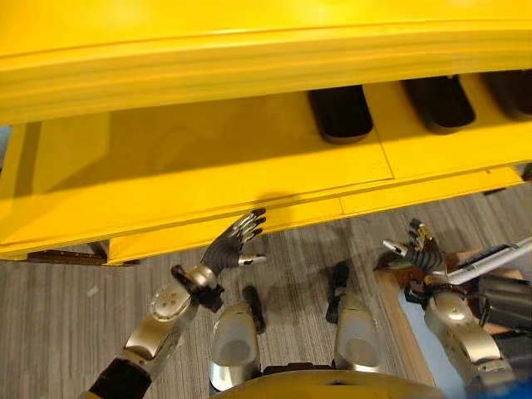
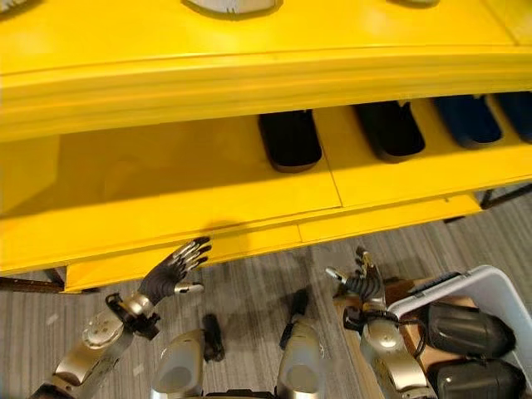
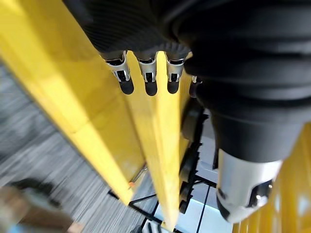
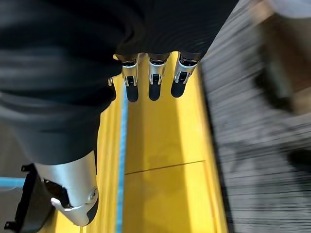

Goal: Move parts from the plastic box to the shelf.

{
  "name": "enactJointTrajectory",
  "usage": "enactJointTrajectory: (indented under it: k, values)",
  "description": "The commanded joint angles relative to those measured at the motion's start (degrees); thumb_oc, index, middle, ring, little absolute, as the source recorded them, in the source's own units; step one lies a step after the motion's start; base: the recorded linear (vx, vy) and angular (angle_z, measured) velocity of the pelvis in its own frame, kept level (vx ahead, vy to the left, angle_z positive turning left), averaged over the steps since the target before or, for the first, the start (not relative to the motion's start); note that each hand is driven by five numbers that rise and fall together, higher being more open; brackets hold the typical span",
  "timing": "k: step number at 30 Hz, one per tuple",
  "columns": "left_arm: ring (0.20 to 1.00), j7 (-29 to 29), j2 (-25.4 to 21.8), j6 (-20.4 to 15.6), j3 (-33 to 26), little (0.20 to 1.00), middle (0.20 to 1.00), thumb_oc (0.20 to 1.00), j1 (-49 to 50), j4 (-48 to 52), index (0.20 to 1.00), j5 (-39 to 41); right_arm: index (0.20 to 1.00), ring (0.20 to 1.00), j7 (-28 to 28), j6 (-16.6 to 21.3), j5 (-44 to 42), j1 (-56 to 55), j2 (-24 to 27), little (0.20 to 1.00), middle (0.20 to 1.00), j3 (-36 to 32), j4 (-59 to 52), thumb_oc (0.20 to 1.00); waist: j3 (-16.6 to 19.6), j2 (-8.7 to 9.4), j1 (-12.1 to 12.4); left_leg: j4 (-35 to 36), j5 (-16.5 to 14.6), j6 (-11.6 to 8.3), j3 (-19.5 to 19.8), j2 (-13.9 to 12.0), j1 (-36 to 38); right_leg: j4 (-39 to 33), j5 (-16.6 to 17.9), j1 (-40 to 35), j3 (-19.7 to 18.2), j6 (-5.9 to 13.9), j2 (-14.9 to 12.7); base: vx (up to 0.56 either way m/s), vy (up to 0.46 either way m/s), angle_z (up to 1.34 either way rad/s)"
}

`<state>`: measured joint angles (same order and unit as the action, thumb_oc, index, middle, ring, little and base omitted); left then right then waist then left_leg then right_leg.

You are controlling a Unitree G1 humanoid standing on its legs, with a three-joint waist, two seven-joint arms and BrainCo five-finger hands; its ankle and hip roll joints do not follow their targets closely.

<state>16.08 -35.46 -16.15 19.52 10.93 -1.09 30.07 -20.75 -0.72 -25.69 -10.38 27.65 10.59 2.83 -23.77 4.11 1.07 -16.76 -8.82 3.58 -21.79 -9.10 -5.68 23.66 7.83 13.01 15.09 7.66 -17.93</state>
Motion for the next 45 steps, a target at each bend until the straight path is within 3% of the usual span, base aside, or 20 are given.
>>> enactJointTrajectory:
  k: [1,4,9,12,15,17,23,24,28,29,31,34,36,37,40,42,45]
  values:
    - [1.0,4.0,-0.9,-3.0,-1.4,1.0,1.0,1.0,3.5,6.6,1.0,0.4,1.0,1.0,-0.9,3.7,-1.6,3.9,2.7,1.0,1.0,-2.9,-3.5,1.0,3.4,-2.06,4.0,5.6,2.7,-0.88,0.9,0.4,3.6,3.6,-5.7,-7.6,1.8,2.9,-2.8,0.05,-0.149,-0.26]
    - [1.0,5.8,-1.6,-3.2,-2.0,1.0,1.0,1.0,3.3,6.6,1.0,2.7,1.0,1.0,-1.5,2.0,-1.5,6.6,2.8,1.0,1.0,-2.8,-2.9,1.0,4.0,-1.76,5.3,4.7,3.8,-1.53,1.0,-0.9,1.9,2.5,-8.6,-10.1,2.2,1.74,-1.6,-0.03,-0.301,-0.62]
    - [1.0,7.9,-1.6,-2.1,-3.0,1.0,1.0,1.0,2.1,7.3,1.0,4.2,1.0,1.0,-2.1,-1.5,-1.0,7.8,3.4,1.0,1.0,-4.7,-3.2,1.0,3.9,-0.17,6.1,3.3,9.9,-8.13,-1.1,-8.5,-2.4,-10.3,-13.6,-18.3,7.0,1.88,2.9,0.0,-0.39,-0.48]
    - [1.0,11.7,-0.6,-0.8,-2.8,1.0,1.0,1.0,2.6,9.0,1.0,7.0,1.0,1.0,-4.9,-2.4,-0.7,5.7,5.1,1.0,1.0,-6.9,-4.9,1.0,3.8,0.05,4.5,7.5,13.5,-10.48,-3.2,-11.3,-0.4,-11.1,-14.5,-17.2,8.2,1.78,4.1,0.02,-0.246,-0.75]
    - [1.0,12.4,-0.4,-0.1,-2.6,1.0,1.0,1.0,3.6,10.0,1.0,7.0,1.0,1.0,-6.5,-1.3,-1.2,5.6,6.7,1.0,1.0,-8.7,-3.8,1.0,3.7,-0.15,3.0,9.9,15.1,-11.7,-4.8,-13.1,1.3,-9.5,-14.9,-14.9,8.1,0.68,5.0,0.02,-0.194,-0.67]
    - [1.0,12.8,-0.4,-2.1,-2.2,1.0,1.0,1.0,3.6,9.9,1.0,6.8,1.0,1.0,-8.6,0.0,-0.7,6.3,8.4,1.0,1.0,-11.0,-1.9,1.0,3.4,-1.05,0.4,12.2,16.7,-13.06,-6.6,-15.1,3.1,-5.9,-15.8,-10.3,6.4,-0.9,6.3,-0.01,-0.32,-0.73]
    - [1.0,11.0,0.5,-6.8,-1.5,1.0,1.0,1.0,1.4,9.0,1.0,8.8,1.0,1.0,-9.9,0.0,0.8,6.5,8.5,1.0,1.0,-11.7,1.5,1.0,3.4,-2.68,-3.0,15.2,18.9,-14.87,-9.4,-18.0,5.5,-1.9,-16.4,-5.2,4.3,-2.0,6.6,0.03,-0.259,-0.33]
    - [1.0,10.0,1.1,-8.1,-1.2,1.0,1.0,1.0,-0.4,8.2,1.0,8.5,1.0,1.0,-9.7,0.8,1.0,6.4,7.8,1.0,1.0,-11.7,2.7,1.0,3.7,-2.82,-4.5,16.1,19.5,-15.44,-10.4,-19.1,6.3,-1.0,-16.5,-3.6,3.5,-2.59,7.3,0.08,-0.323,-0.45]
    - [1.0,10.7,1.7,-8.8,-0.4,1.0,1.0,1.0,-3.1,7.8,1.0,7.2,1.0,1.0,-7.7,3.1,3.8,7.0,8.0,1.0,1.0,-11.0,3.4,1.0,4.1,-2.91,-6.1,16.6,20.3,-16.08,-11.0,-20.4,7.1,-0.4,-16.3,-1.9,2.6,-3.07,8.0,0.08,-0.219,-0.43]
    - [1.0,8.7,1.6,-9.6,-0.1,1.0,1.0,1.0,-4.7,7.4,1.0,7.4,1.0,1.0,-7.1,3.0,4.2,8.3,8.5,1.0,1.0,-9.8,3.6,1.0,4.4,-3.03,-6.9,16.5,21.1,-16.35,-11.0,-20.9,7.5,0.5,-16.6,-1.1,1.6,-3.33,8.1,0.09,-0.187,-0.36]
    - [1.0,7.6,1.5,-10.3,0.0,1.0,1.0,1.0,-5.8,7.2,1.0,7.2,1.0,1.0,-6.8,3.3,4.5,9.3,8.6,1.0,1.0,-9.0,3.8,1.0,4.7,-3.05,-7.2,16.3,21.2,-16.33,-10.4,-20.8,7.9,1.0,-17.0,-0.6,0.8,-3.52,8.3,0.12,-0.146,-0.41]
    - [1.0,5.4,2.1,-9.7,-0.6,1.0,1.0,1.0,-7.8,6.4,1.0,8.0,1.0,1.0,-4.7,3.3,4.7,11.1,8.4,1.0,1.0,-6.9,4.5,1.0,6.2,-2.84,-6.9,14.2,20.4,-15.46,-3.5,-18.6,7.4,0.8,-17.6,-0.6,-2.5,-4.14,10.0,0.16,-0.099,-0.49]
    - [1.0,4.5,2.9,-9.3,-1.3,1.0,1.0,1.0,-7.7,6.1,1.0,8.0,1.0,1.0,-3.3,3.4,4.8,11.6,7.5,1.0,1.0,-5.5,5.6,1.0,7.0,-3.16,-5.9,11.9,20.1,-13.83,2.5,-16.2,5.1,-1.9,-16.3,-1.3,-4.4,-5.27,12.2,0.15,-0.076,-0.52]
    - [1.0,4.5,3.6,-8.6,-1.9,1.0,1.0,1.0,-7.1,6.1,1.0,8.0,1.0,1.0,-2.8,3.0,5.0,11.1,6.6,1.0,1.0,-4.7,5.6,1.0,7.3,-3.12,-5.3,8.8,19.7,-13.04,6.7,-13.6,3.1,-4.6,-15.7,-3.0,-6.1,-5.76,13.1,0.2,-0.04,-0.69]
    - [1.0,7.1,4.6,-6.0,-2.9,1.0,1.0,1.0,-6.5,5.9,1.0,8.0,1.0,1.0,-3.7,2.5,5.2,7.8,5.0,1.0,1.0,-4.3,3.9,1.0,8.3,-4.07,-5.5,8.0,16.1,-11.13,4.4,-7.0,1.2,-11.2,-13.4,-6.6,-6.4,-5.6,13.8,0.16,0.02,-0.66]
    - [1.0,9.1,5.1,-5.1,-2.8,1.0,1.0,1.0,-5.9,5.3,1.0,8.5,1.0,1.0,-5.0,2.5,5.3,5.4,3.6,1.0,1.0,-4.3,3.2,1.0,8.9,-4.78,-5.6,11.4,13.7,-9.62,2.1,-2.2,1.7,-13.7,-12.0,-9.0,-5.7,-4.18,12.8,0.18,0.138,-0.01]
    - [1.0,10.2,5.6,-4.7,-2.7,1.0,1.0,1.0,-4.5,5.2,1.0,7.8,1.0,1.0,-5.8,2.5,5.3,4.5,2.2,1.0,1.0,-3.5,3.0,1.0,9.5,-4.96,-4.3,12.3,13.7,-8.76,5.8,-0.2,0.9,-14.0,-11.9,-10.4,-6.8,-4.06,12.8,0.19,0.177,0.11]
